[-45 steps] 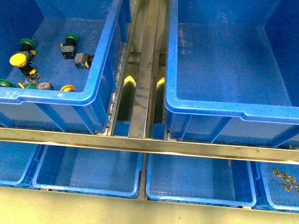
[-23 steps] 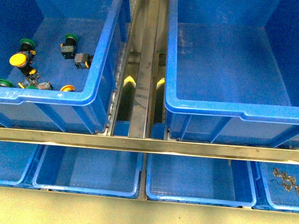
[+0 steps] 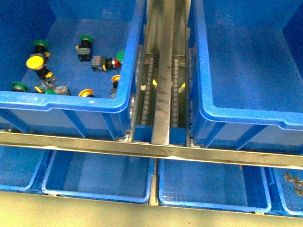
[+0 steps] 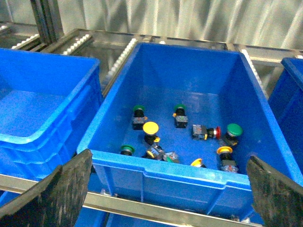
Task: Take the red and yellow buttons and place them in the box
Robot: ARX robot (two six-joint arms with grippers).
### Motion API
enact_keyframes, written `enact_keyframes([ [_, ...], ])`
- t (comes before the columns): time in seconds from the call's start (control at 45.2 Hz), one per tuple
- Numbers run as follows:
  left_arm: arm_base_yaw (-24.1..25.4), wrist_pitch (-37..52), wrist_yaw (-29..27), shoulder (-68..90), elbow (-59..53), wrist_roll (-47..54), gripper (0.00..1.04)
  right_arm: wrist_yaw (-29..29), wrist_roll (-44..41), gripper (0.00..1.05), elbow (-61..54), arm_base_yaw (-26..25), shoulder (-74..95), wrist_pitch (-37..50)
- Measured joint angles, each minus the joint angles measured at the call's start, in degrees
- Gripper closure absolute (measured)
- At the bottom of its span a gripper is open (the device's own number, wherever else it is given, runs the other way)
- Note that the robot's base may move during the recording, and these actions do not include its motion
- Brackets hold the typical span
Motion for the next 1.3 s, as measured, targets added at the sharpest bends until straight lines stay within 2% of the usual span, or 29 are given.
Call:
enact_keyframes([
  [1.216, 0.02, 0.0, 0.28, 0.0, 0.0, 0.0, 0.08, 0.37, 0.0, 0.06, 0.0, 0.02, -0.04, 0.0],
  [1.238, -0.26, -0.85, -0.48, 0.68, 0.28, -0.5, 0.08, 0.37, 0.02, 0.06, 0.0, 0.02, -0.04, 0.0],
  [1.304, -3.8, -11.56, -7.34, 7.34, 5.01, -7.54, 0.08, 0.44, 0.02, 0.06, 0.0, 0.02, -0.02, 0.0],
])
